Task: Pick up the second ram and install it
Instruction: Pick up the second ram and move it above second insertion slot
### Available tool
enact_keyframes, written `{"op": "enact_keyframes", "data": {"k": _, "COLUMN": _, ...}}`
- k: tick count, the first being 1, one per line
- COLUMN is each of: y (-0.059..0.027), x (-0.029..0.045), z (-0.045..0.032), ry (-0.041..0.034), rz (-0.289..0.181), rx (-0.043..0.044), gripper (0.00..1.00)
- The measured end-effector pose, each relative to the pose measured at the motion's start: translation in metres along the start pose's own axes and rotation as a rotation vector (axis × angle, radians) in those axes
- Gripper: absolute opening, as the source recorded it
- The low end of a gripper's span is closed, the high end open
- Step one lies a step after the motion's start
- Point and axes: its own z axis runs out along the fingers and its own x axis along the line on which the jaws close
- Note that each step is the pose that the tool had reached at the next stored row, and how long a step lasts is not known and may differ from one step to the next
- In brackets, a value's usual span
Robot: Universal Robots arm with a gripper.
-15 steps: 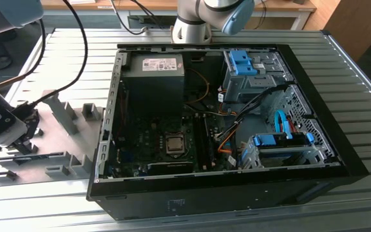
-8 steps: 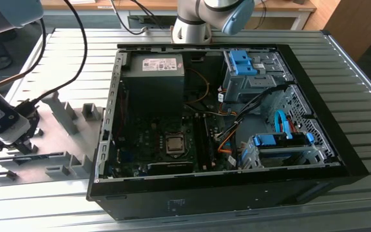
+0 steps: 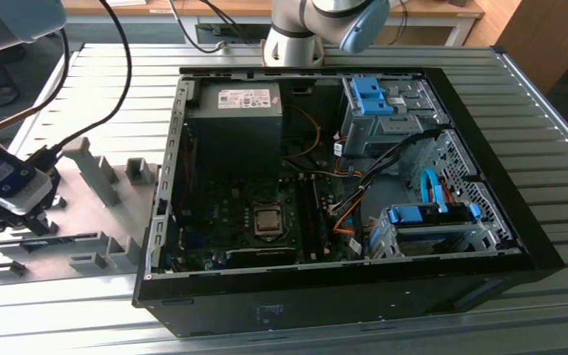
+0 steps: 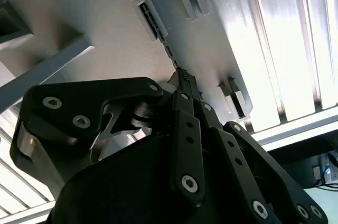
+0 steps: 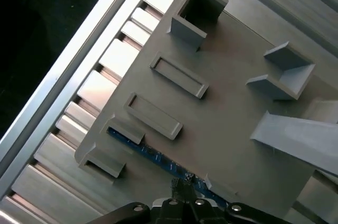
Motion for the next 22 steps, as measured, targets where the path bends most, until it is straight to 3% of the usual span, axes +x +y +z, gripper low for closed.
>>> {"op": "enact_keyframes", "data": {"k": 22, "y": 0.0, "x": 0.0, "z": 0.0001, "ry": -0.0038, "rz": -0.226, "rx": -0.0065, "gripper": 0.1}}
